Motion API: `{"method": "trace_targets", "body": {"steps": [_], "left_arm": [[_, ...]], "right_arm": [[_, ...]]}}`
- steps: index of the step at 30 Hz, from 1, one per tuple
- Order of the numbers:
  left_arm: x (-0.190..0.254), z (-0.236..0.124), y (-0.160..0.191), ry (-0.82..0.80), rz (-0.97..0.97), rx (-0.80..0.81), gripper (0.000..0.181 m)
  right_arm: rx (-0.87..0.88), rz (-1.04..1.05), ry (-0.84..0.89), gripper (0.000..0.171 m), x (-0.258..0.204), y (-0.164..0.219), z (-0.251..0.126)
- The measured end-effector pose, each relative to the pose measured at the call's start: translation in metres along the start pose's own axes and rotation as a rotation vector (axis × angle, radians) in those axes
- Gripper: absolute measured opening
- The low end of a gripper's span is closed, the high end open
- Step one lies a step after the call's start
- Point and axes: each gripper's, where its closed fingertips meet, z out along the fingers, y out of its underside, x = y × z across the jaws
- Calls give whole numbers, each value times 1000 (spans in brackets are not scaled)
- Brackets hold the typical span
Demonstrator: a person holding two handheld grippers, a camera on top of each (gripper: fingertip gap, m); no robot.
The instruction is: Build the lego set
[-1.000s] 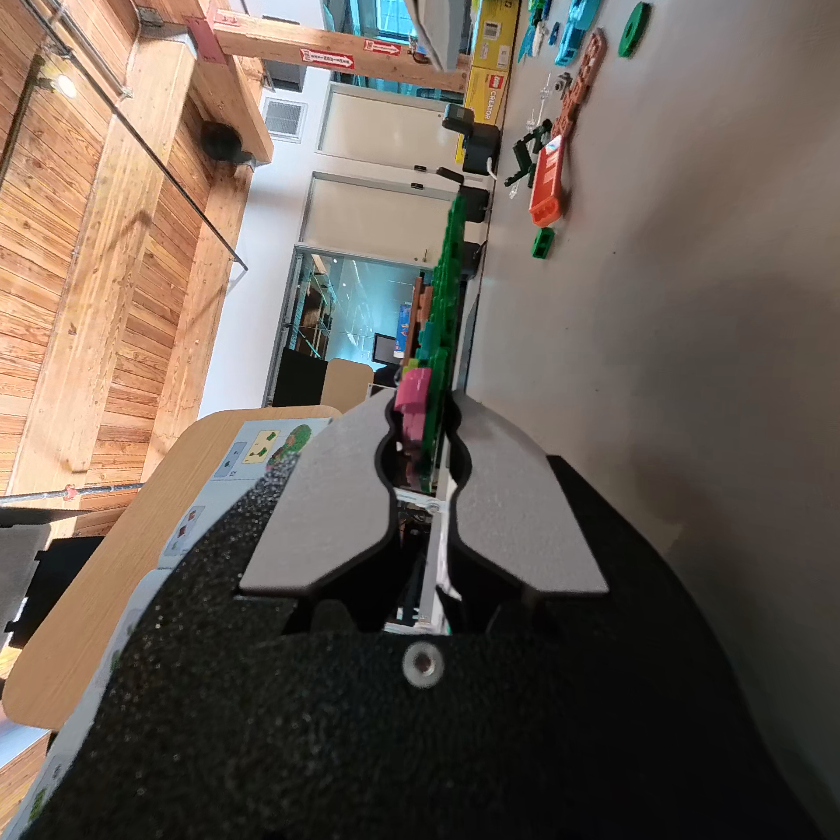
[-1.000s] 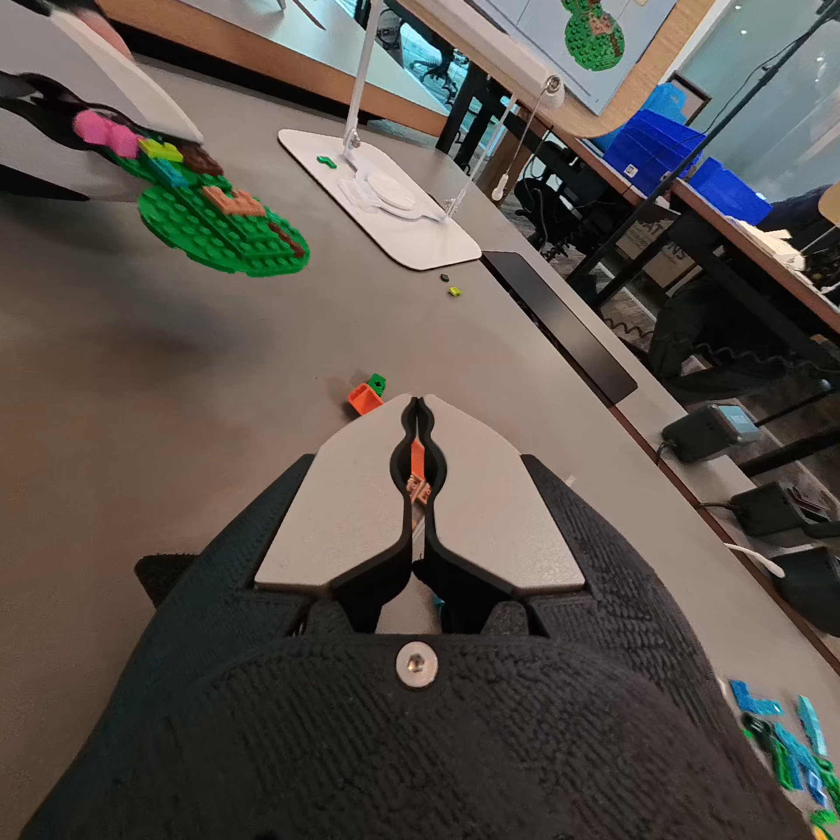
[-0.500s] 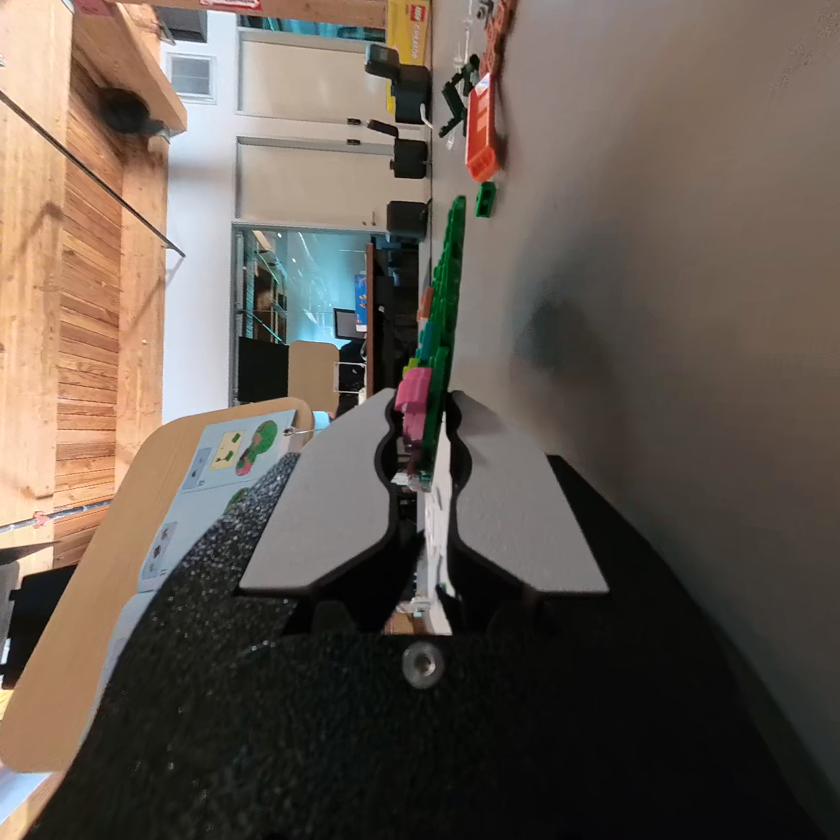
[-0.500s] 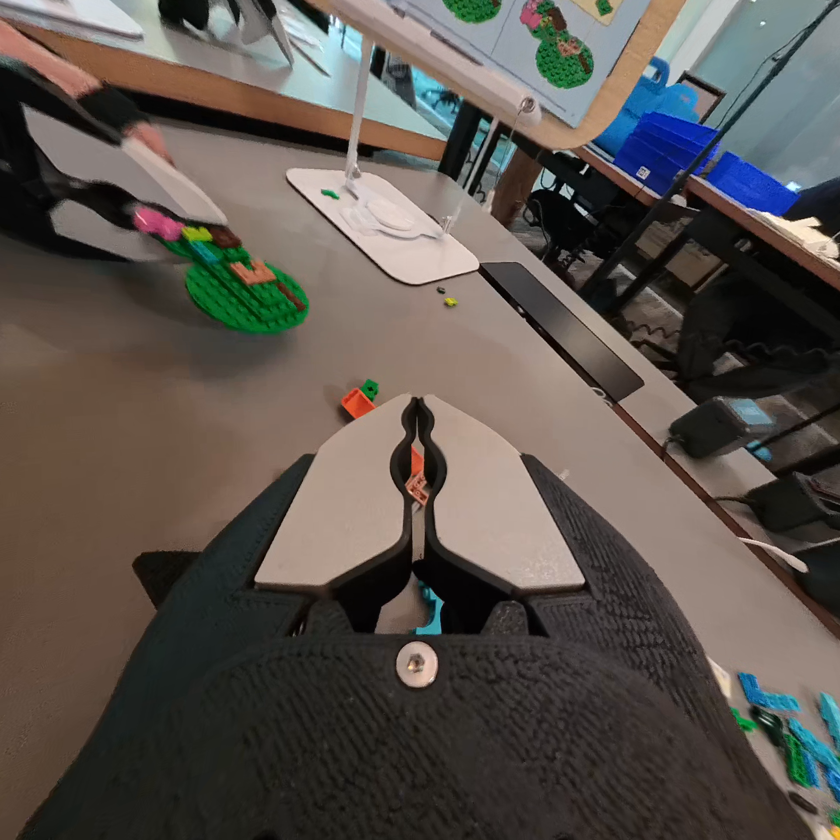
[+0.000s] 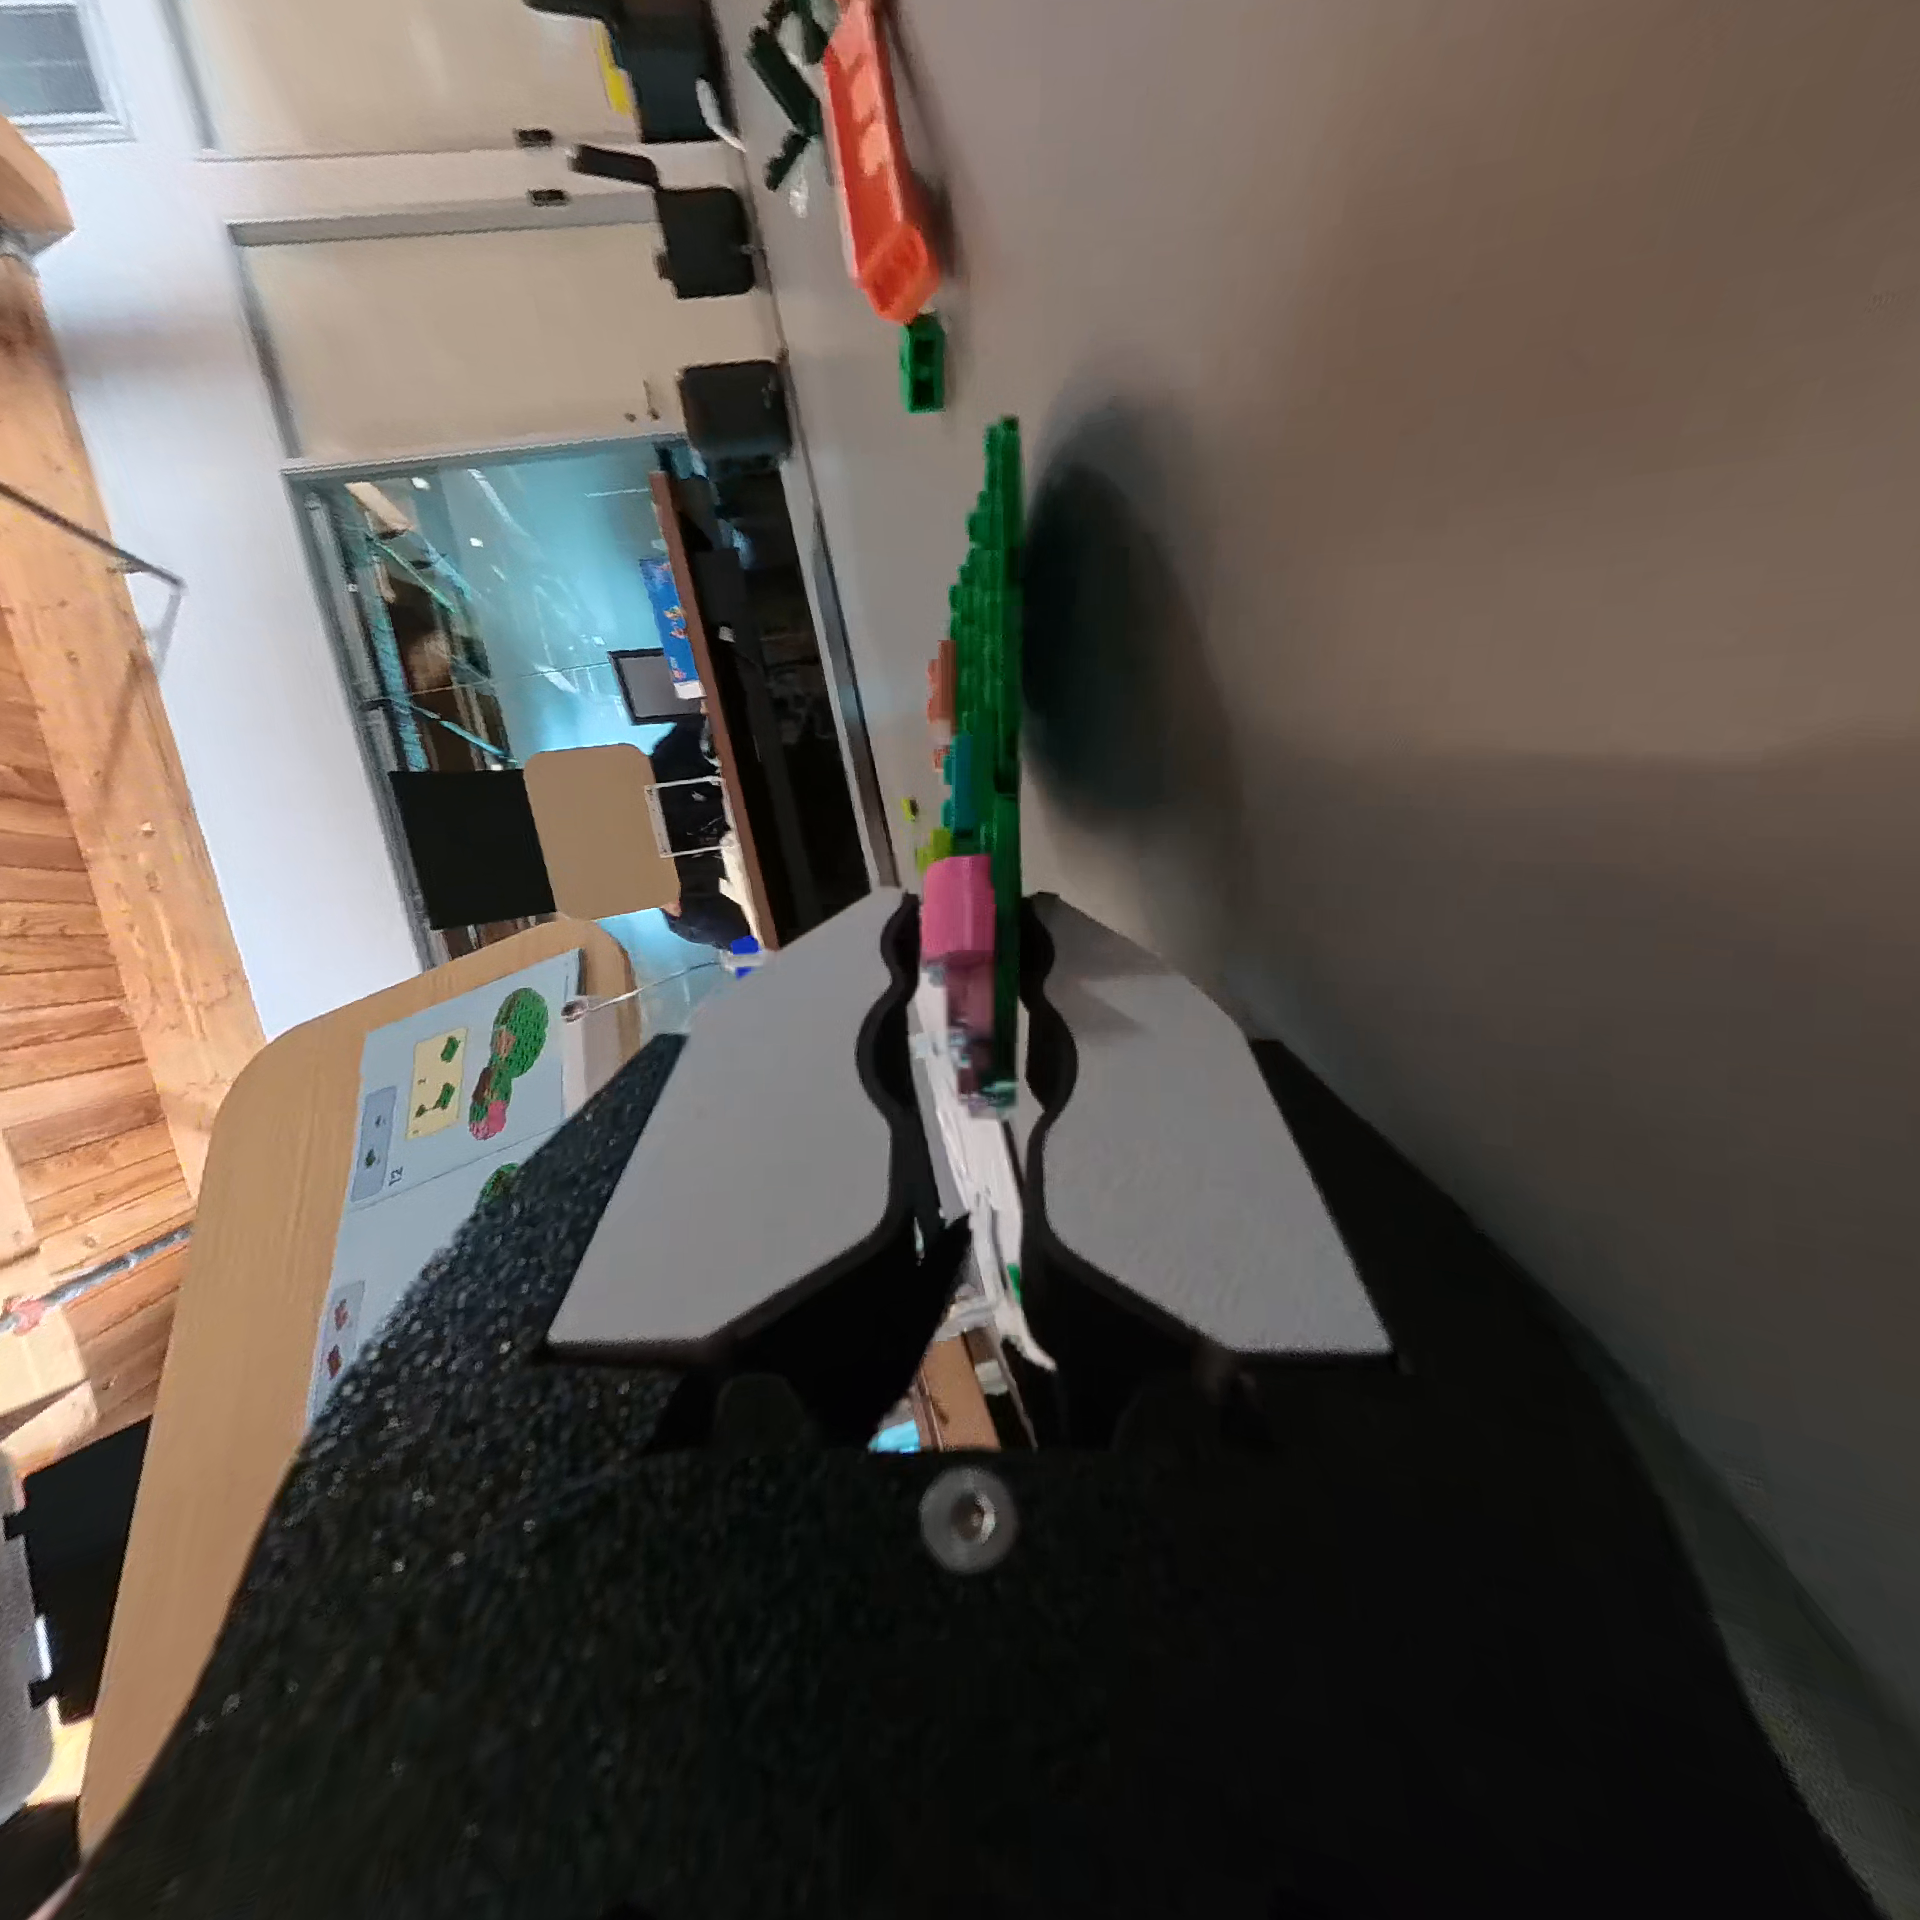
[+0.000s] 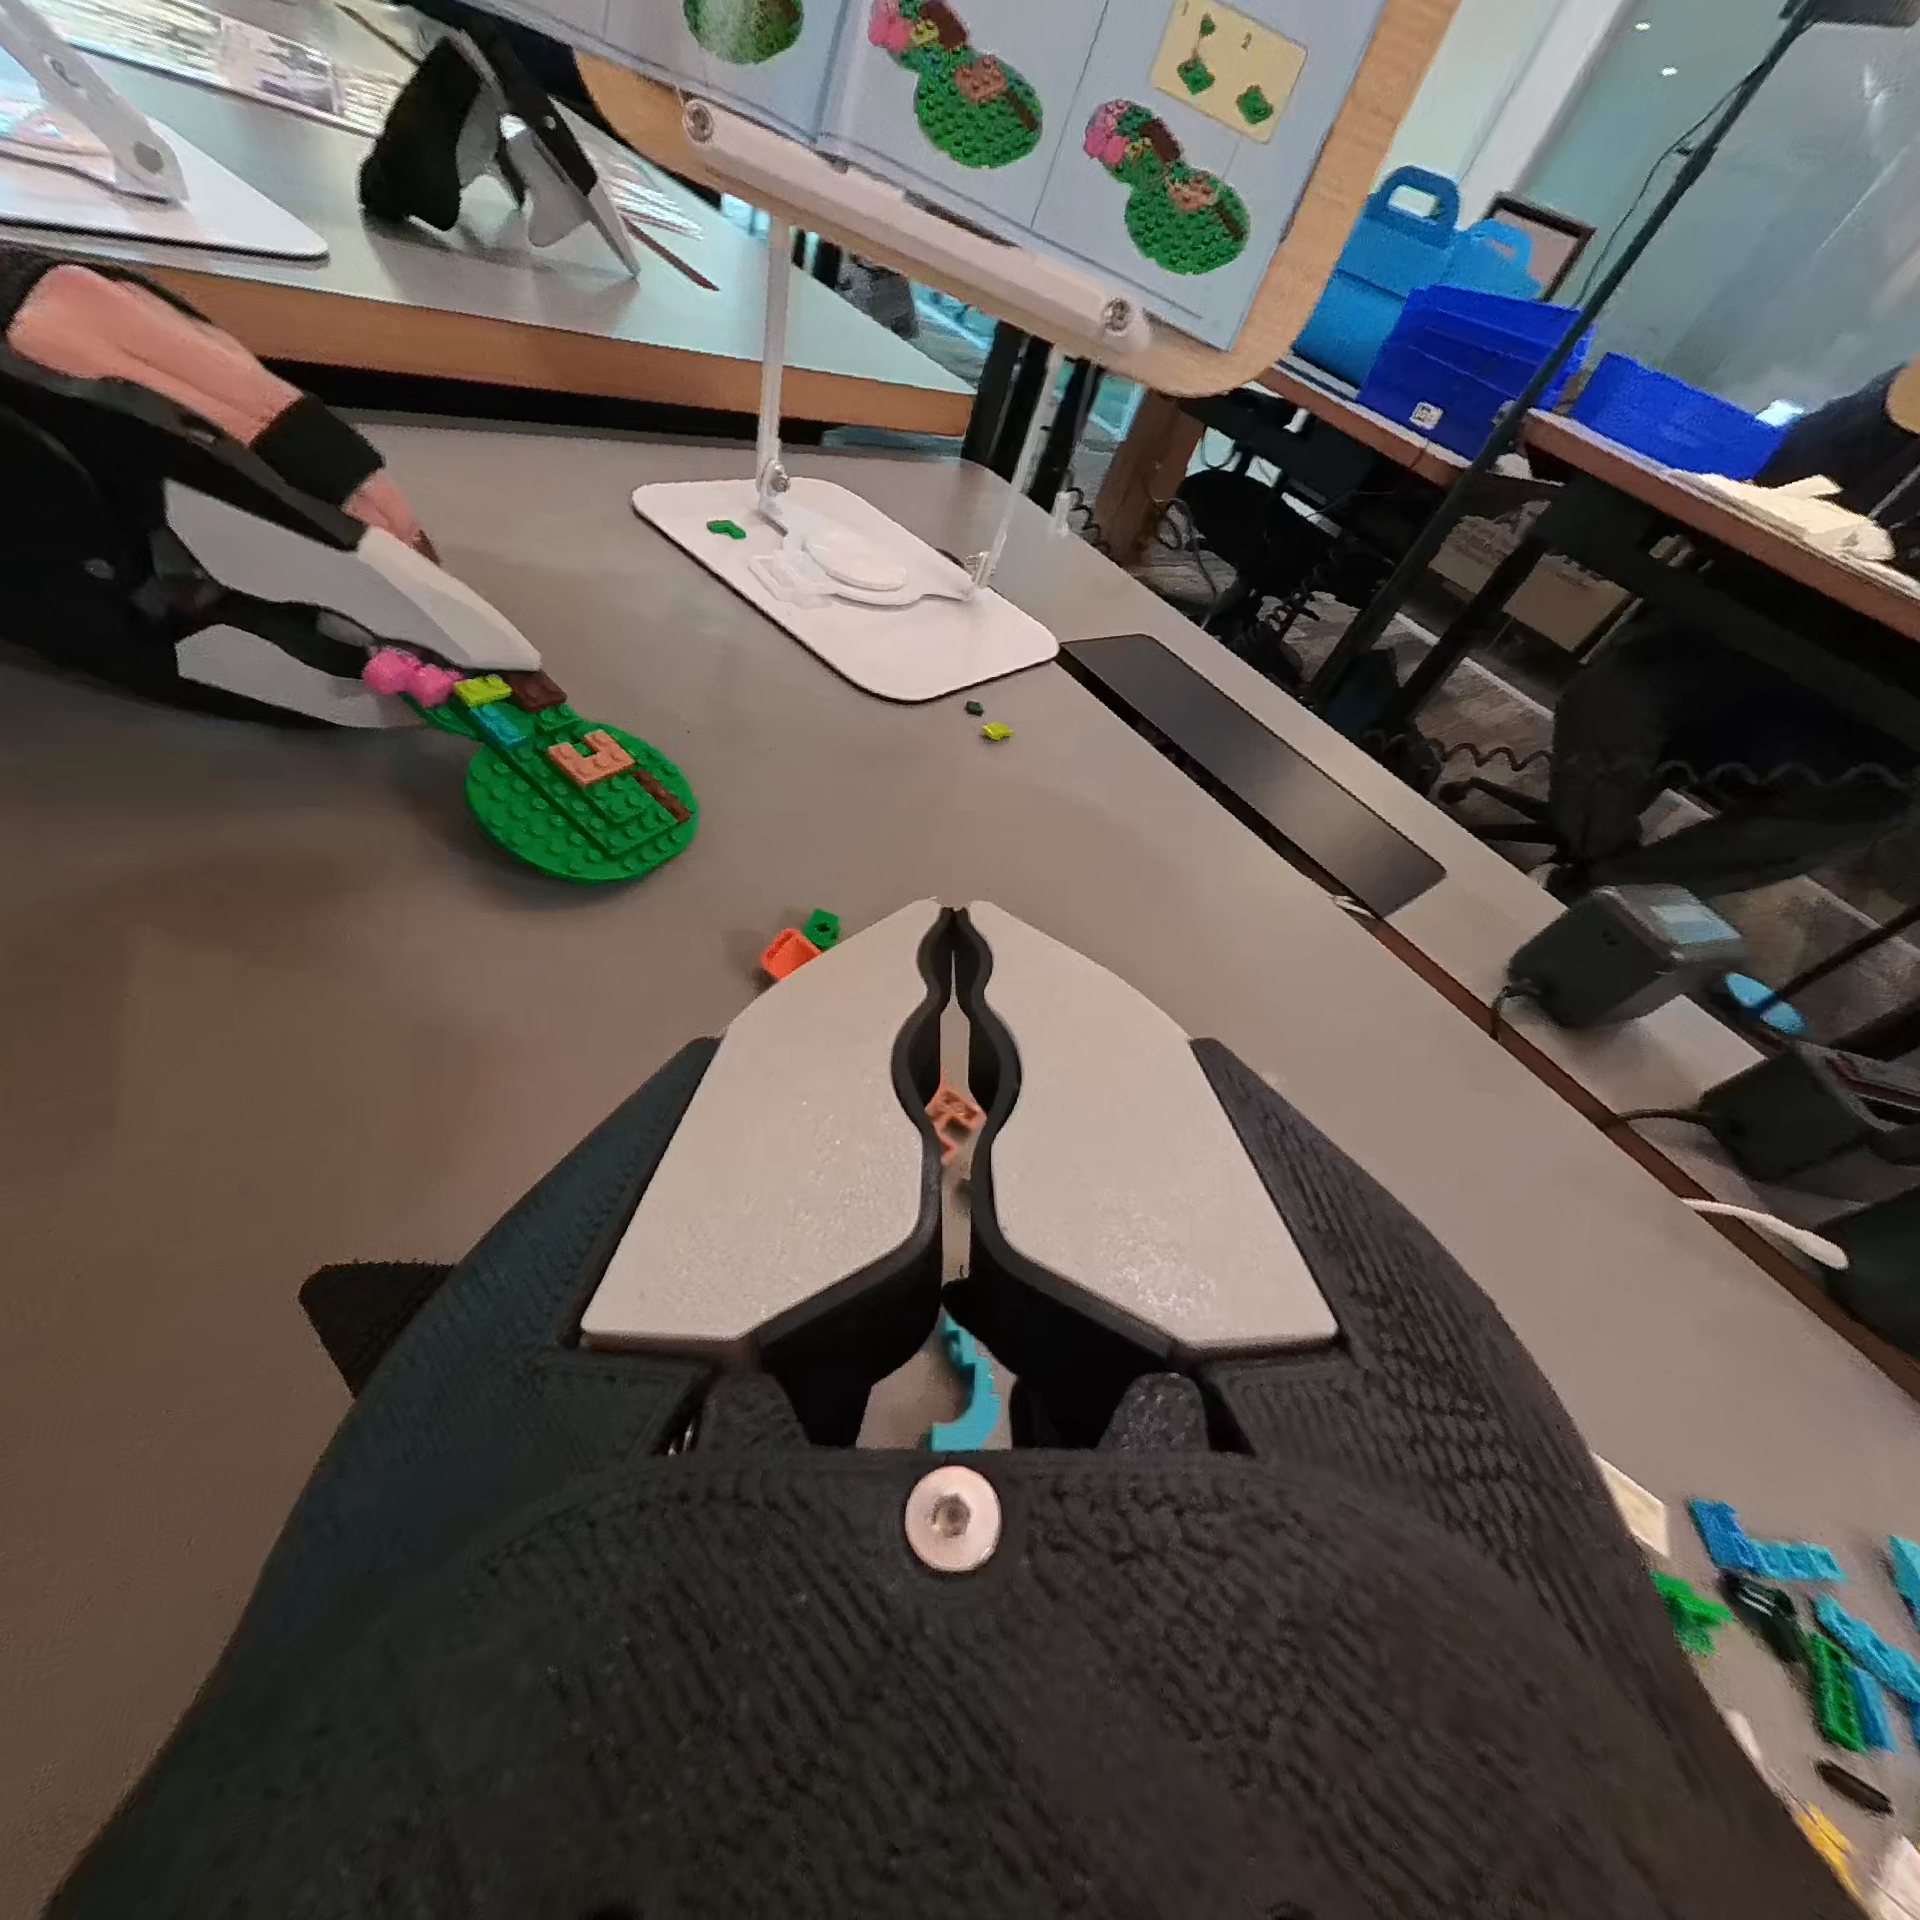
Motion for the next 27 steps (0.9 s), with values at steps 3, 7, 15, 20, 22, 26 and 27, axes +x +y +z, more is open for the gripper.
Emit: {"method": "trace_targets", "body": {"steps": [3, 7, 15, 20, 22, 26, 27], "left_arm": [[10, -3, -1, 108, 70, 20, 24], [7, -11, 9, 196, -16, -34, 47], [7, -38, 49, 400, -236, -232, 96], [12, -56, 68, 491, -328, -331, 90], [4, -65, 75, 493, -407, -352, 85], [-36, -65, 70, 322, -652, -242, 73], [-46, -62, 63, 272, -722, -195, 70]], "right_arm": [[27, 17, 52, 3, 16, -5, -11], [77, 60, 128, 9, 44, -9, -34], [98, 100, 332, 9, 106, -23, -114], [-73, 64, 410, 8, 137, -6, -175], [-184, 64, 385, 5, 144, 18, -199], [-429, 76, 410, 6, 157, 82, -259], [-462, 90, 416, 6, 158, 96, -272]]}}
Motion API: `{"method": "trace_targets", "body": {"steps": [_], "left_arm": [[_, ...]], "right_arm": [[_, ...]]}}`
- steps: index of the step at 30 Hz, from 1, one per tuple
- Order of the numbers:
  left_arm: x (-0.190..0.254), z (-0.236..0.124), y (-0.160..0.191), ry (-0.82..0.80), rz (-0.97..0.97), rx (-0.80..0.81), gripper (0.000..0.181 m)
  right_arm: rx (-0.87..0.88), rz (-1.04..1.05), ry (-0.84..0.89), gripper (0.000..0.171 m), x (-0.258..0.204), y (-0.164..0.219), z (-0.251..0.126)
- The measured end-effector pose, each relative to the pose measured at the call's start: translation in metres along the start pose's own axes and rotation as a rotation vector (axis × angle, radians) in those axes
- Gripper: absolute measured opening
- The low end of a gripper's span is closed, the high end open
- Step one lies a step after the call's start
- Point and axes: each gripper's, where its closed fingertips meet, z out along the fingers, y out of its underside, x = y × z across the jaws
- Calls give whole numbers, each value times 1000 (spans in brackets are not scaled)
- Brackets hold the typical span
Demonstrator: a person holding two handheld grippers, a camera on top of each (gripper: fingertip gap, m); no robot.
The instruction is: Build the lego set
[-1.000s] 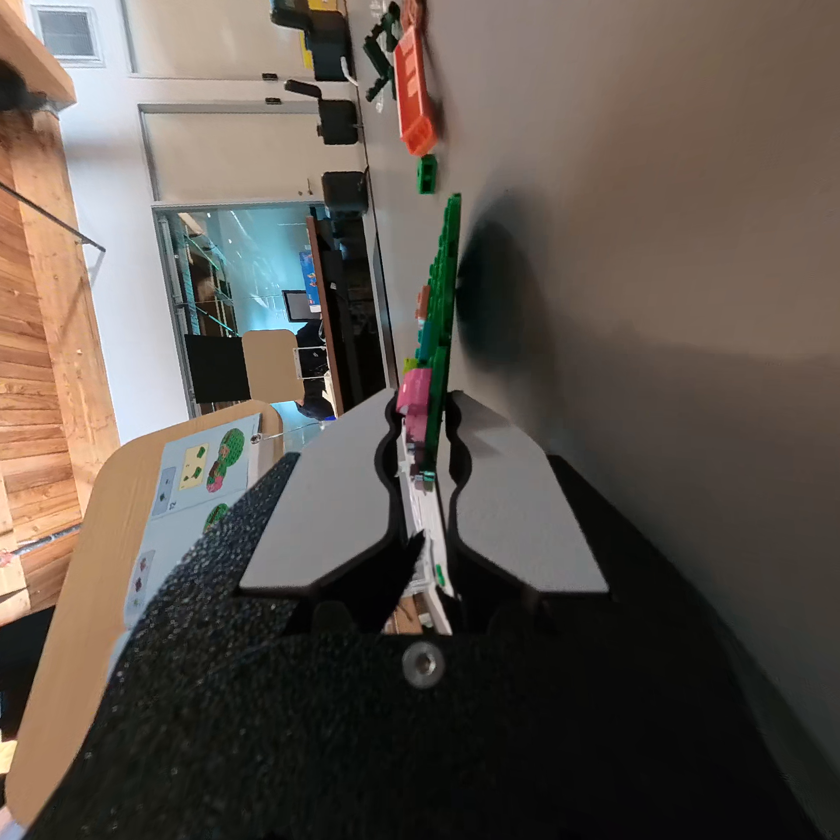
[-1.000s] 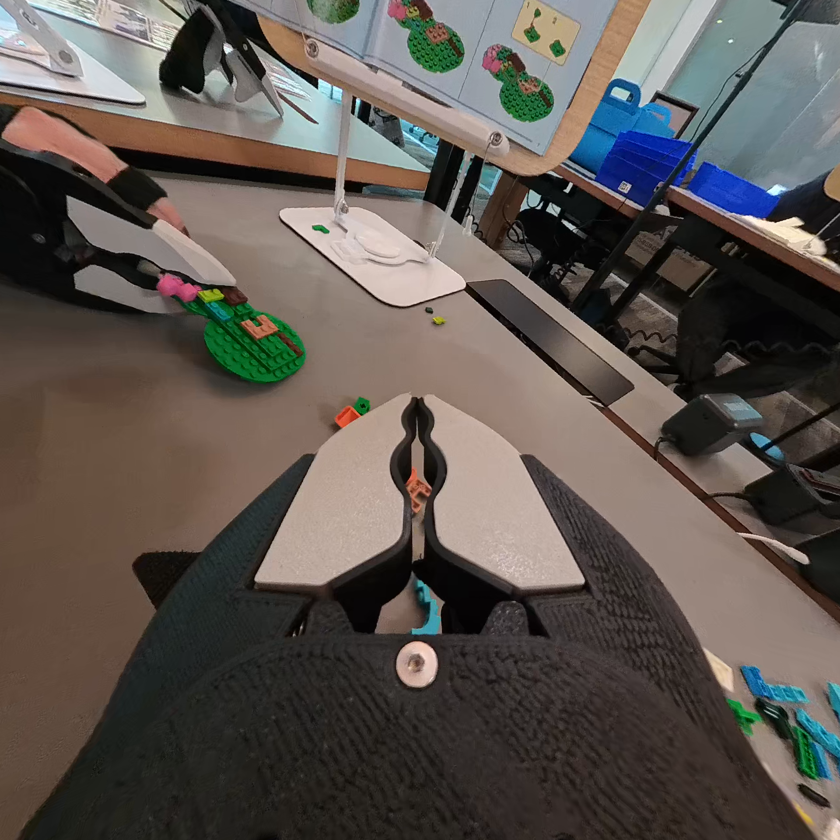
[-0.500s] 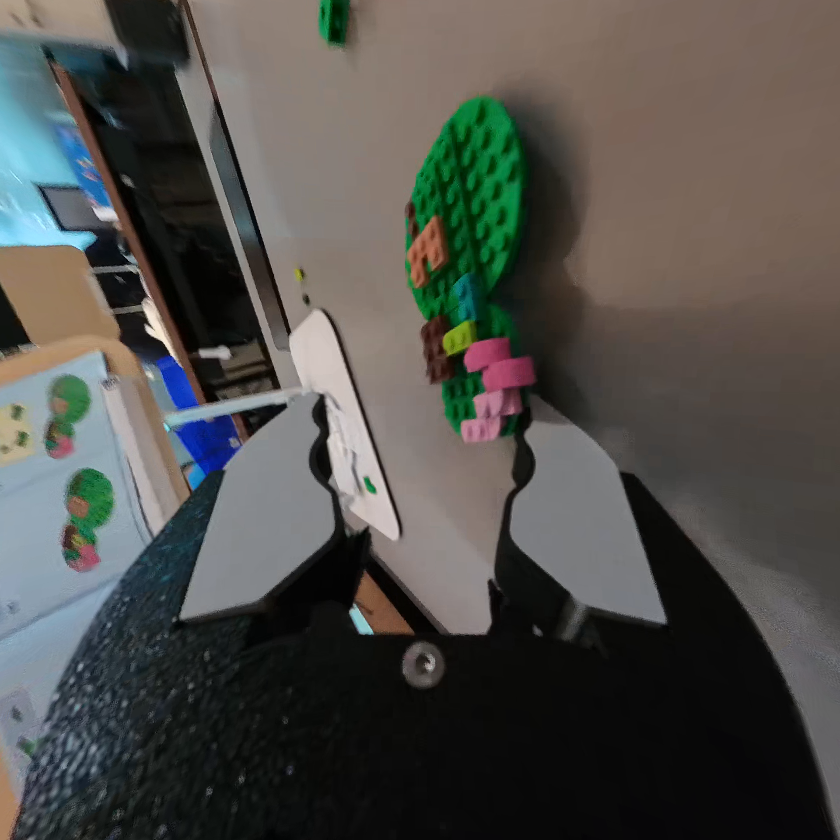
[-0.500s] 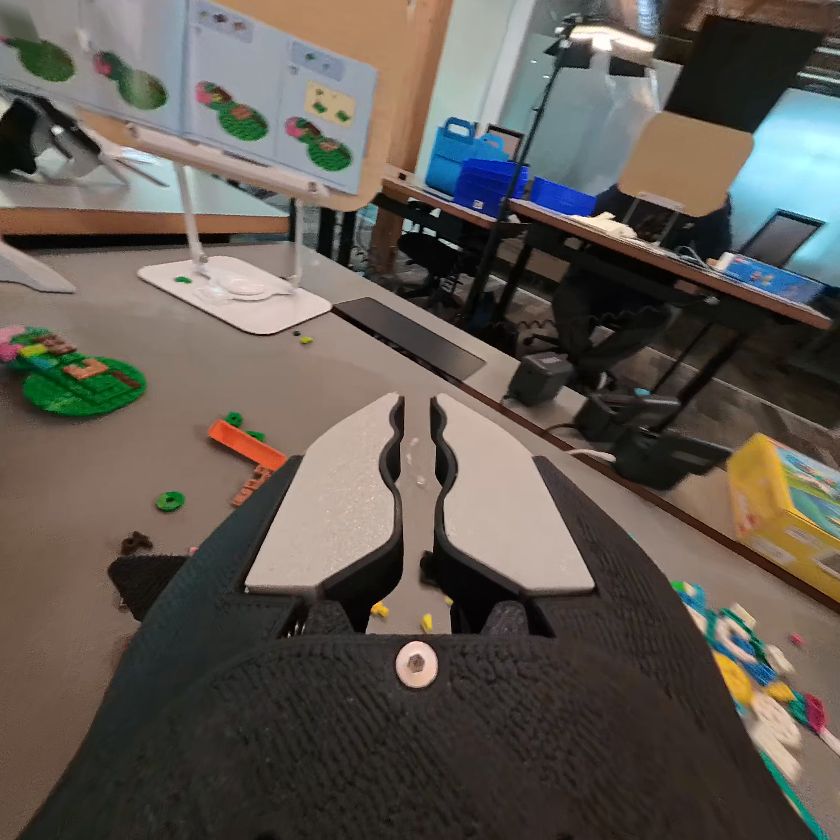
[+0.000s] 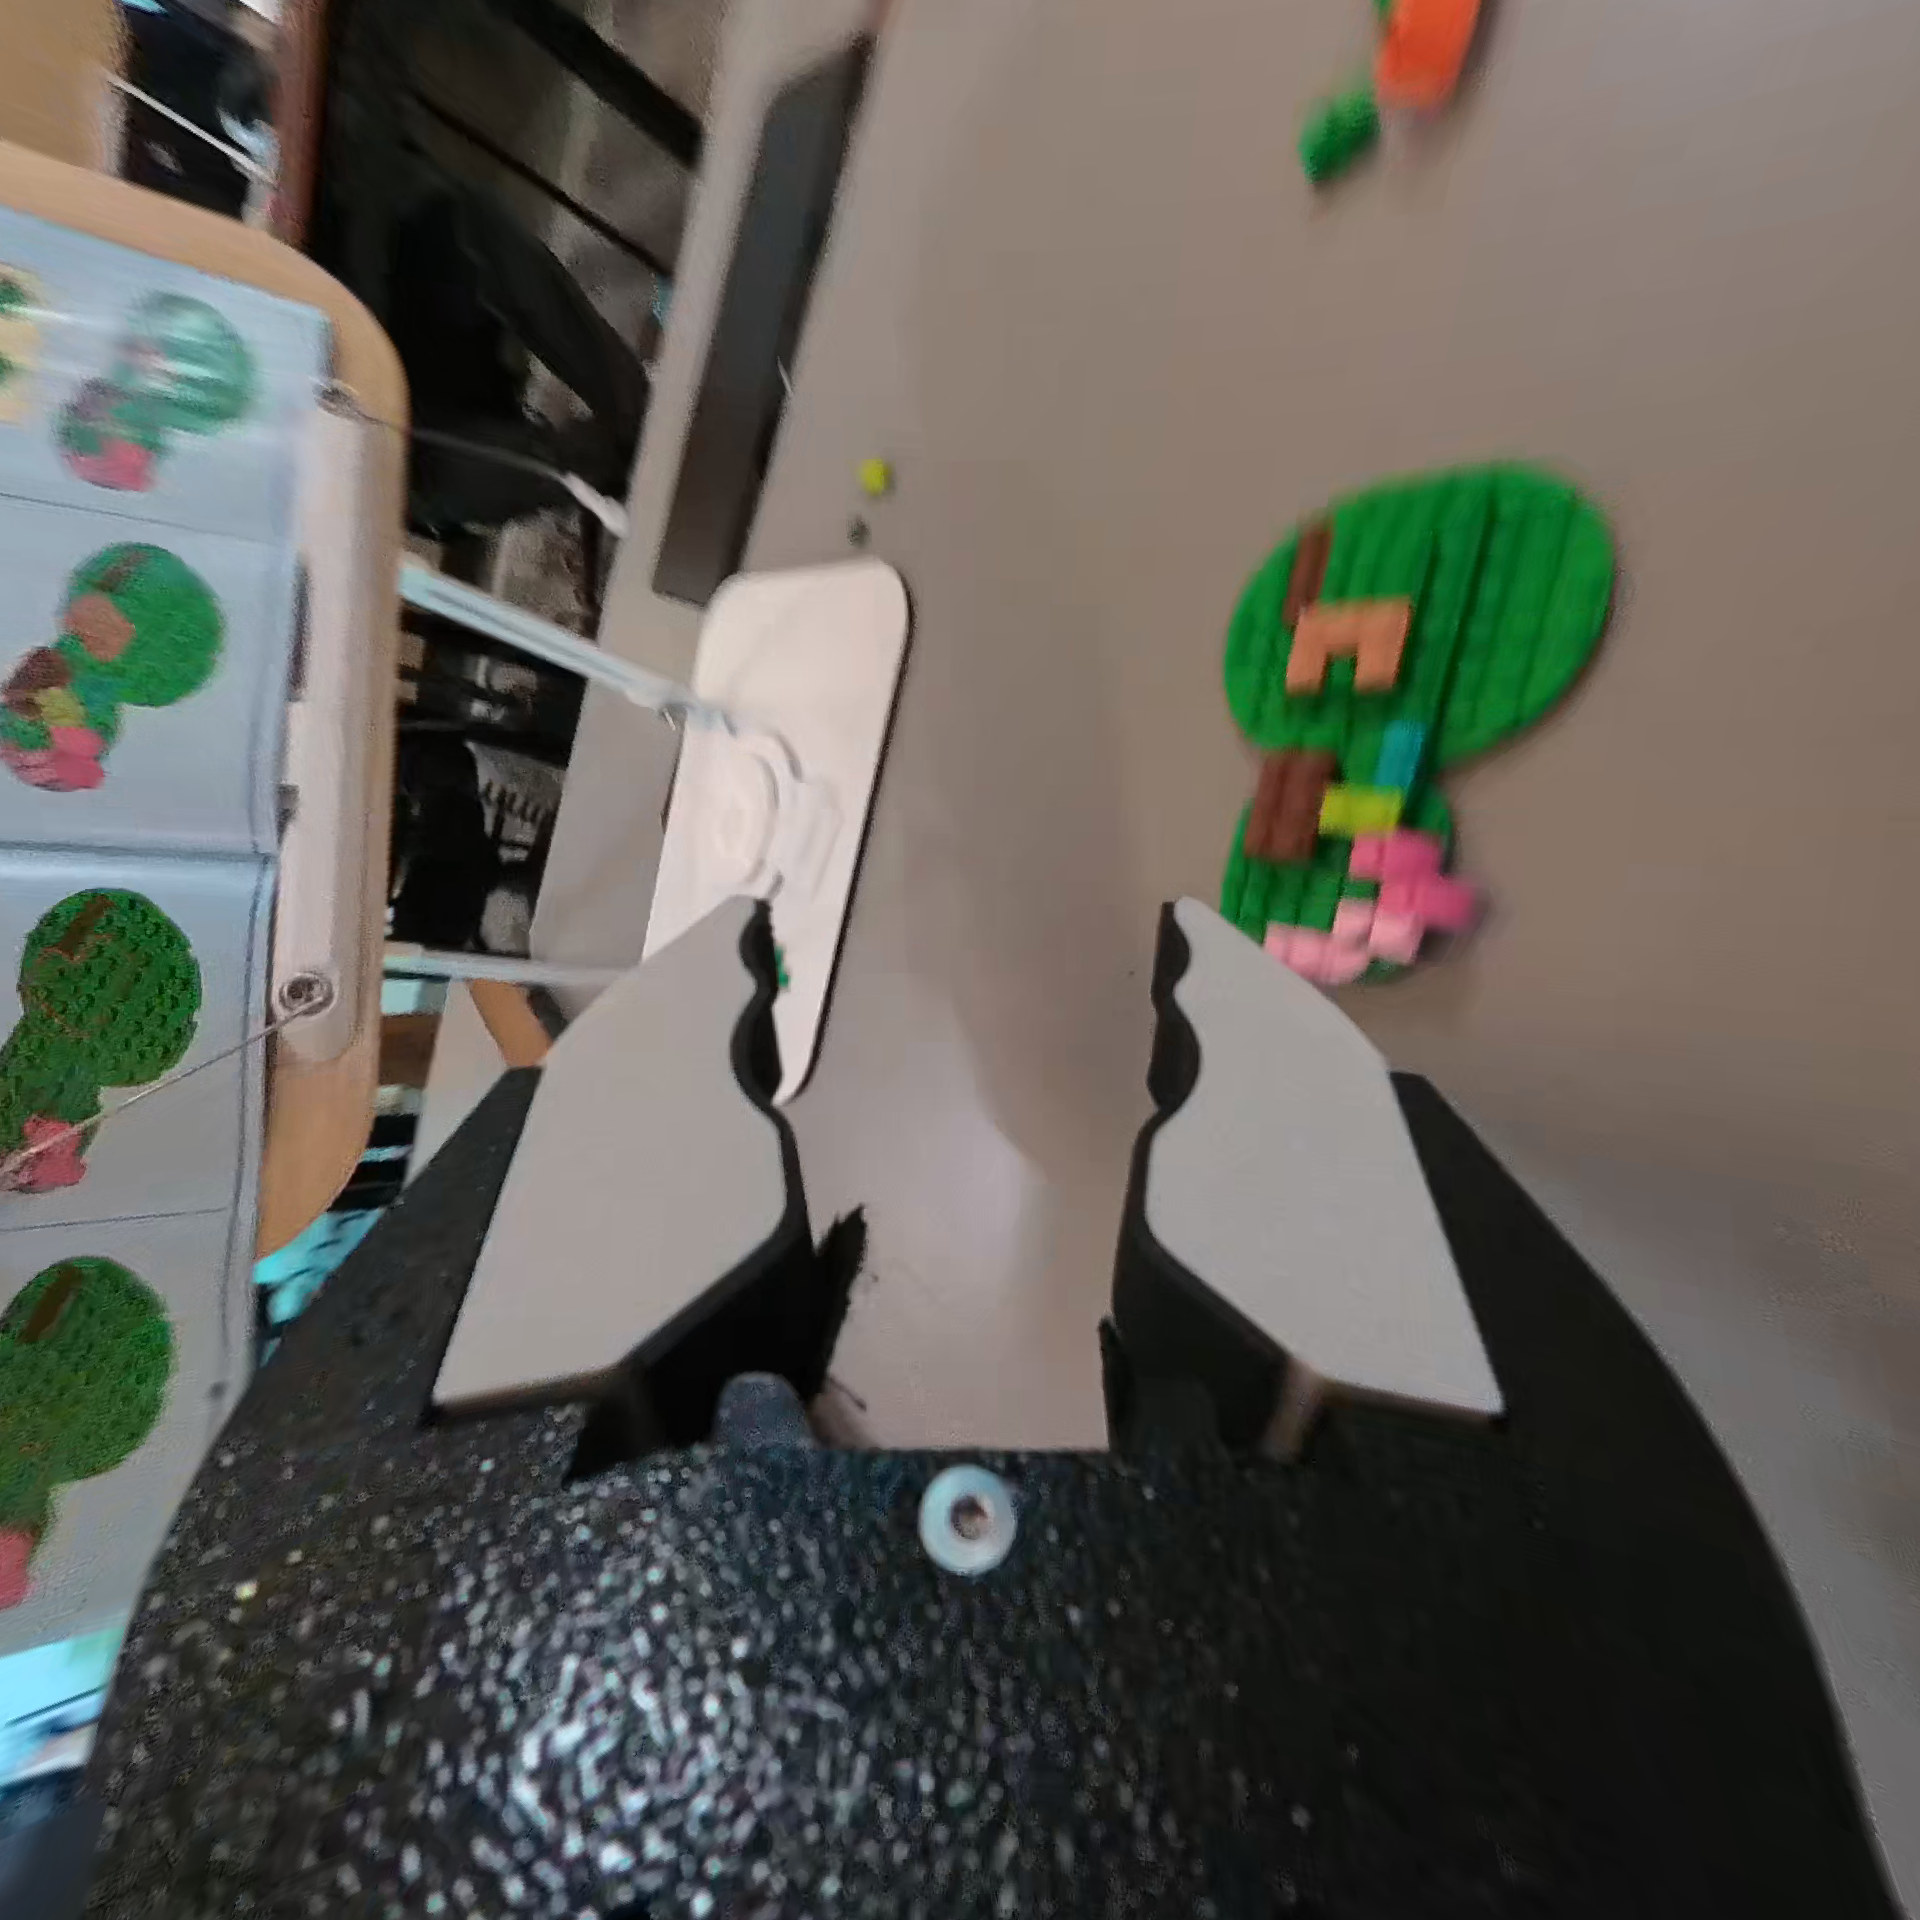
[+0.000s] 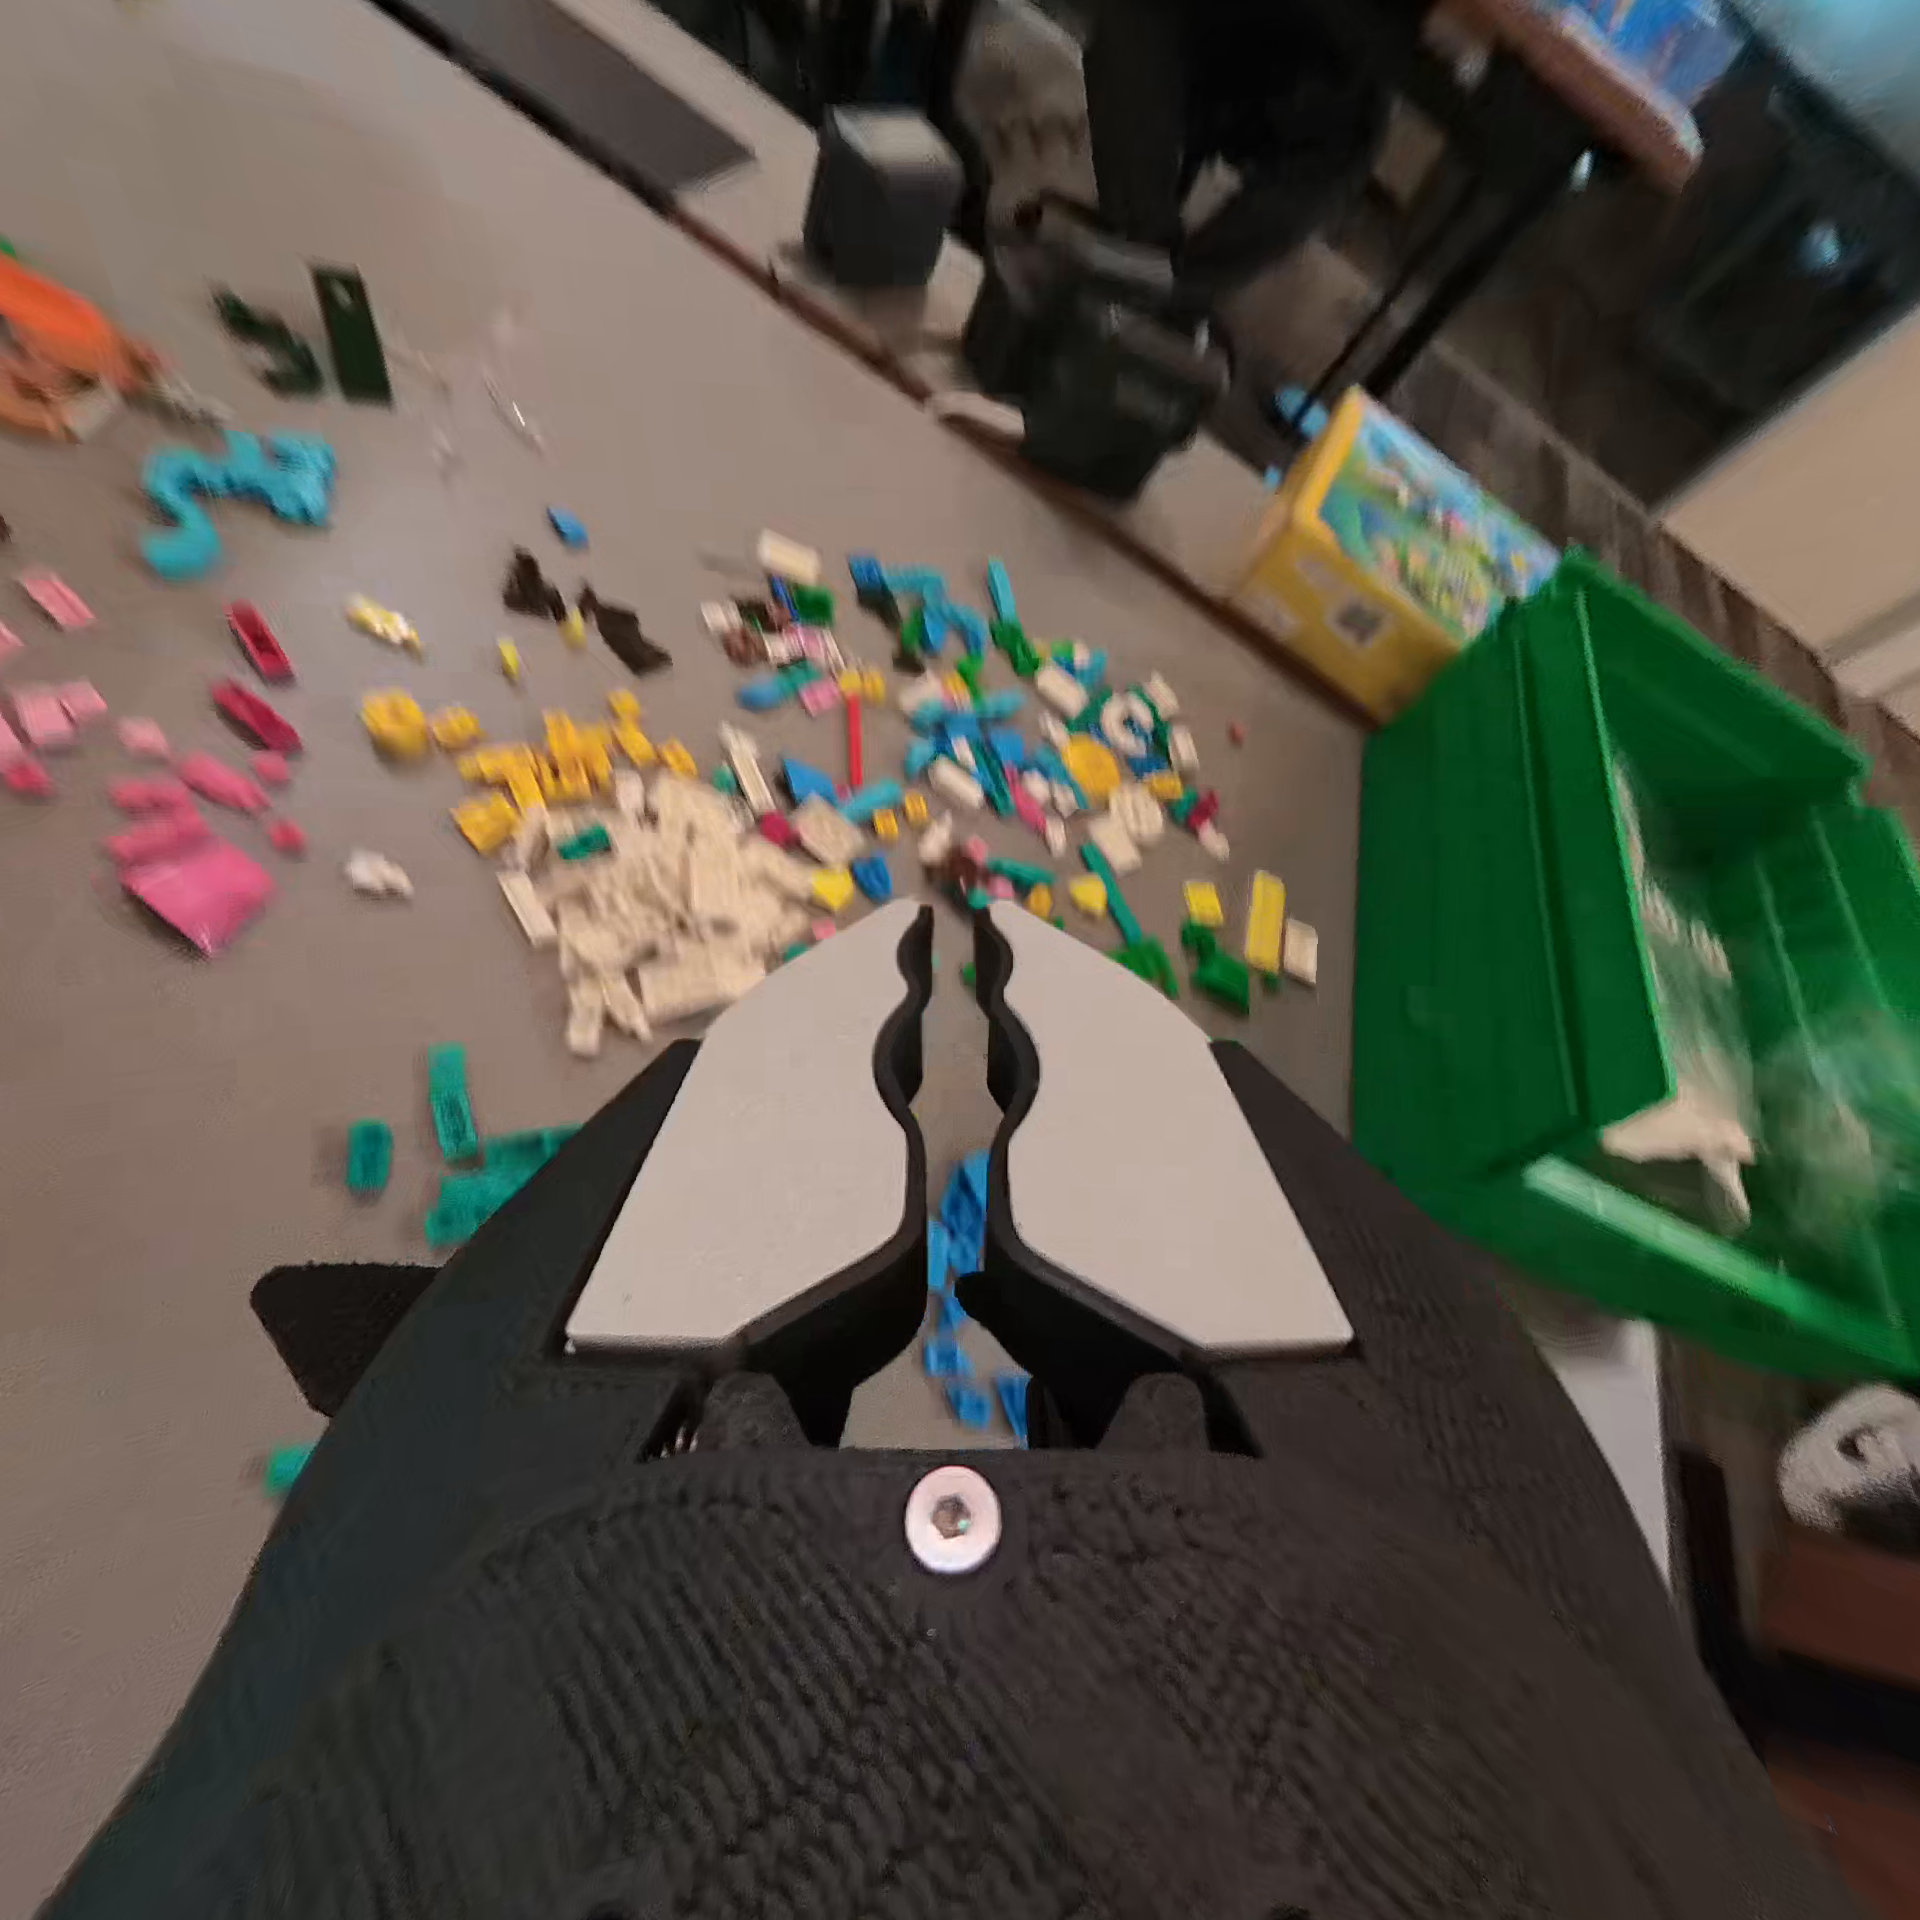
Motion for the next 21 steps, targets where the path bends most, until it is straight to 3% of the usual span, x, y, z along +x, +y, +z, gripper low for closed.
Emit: {"method": "trace_targets", "body": {"steps": [4, 11, 14, 18, 21], "left_arm": [[16, 12, -41, 34, -198, 151, 62], [23, 42, -90, -182, -236, 309, 60], [15, 44, -97, -277, -261, 368, 58], [11, 41, -92, -338, -322, 426, 54], [5, 35, -85, -409, -291, 420, 50]], "right_arm": [[-61, 34, 23, 11, 15, 50, -12], [-192, 130, 54, 19, 53, 112, 0], [-231, 153, 20, 21, 65, 127, 13], [-204, 172, -91, 22, 62, 120, 38], [-279, 145, -138, 22, 65, 123, 57]]}}
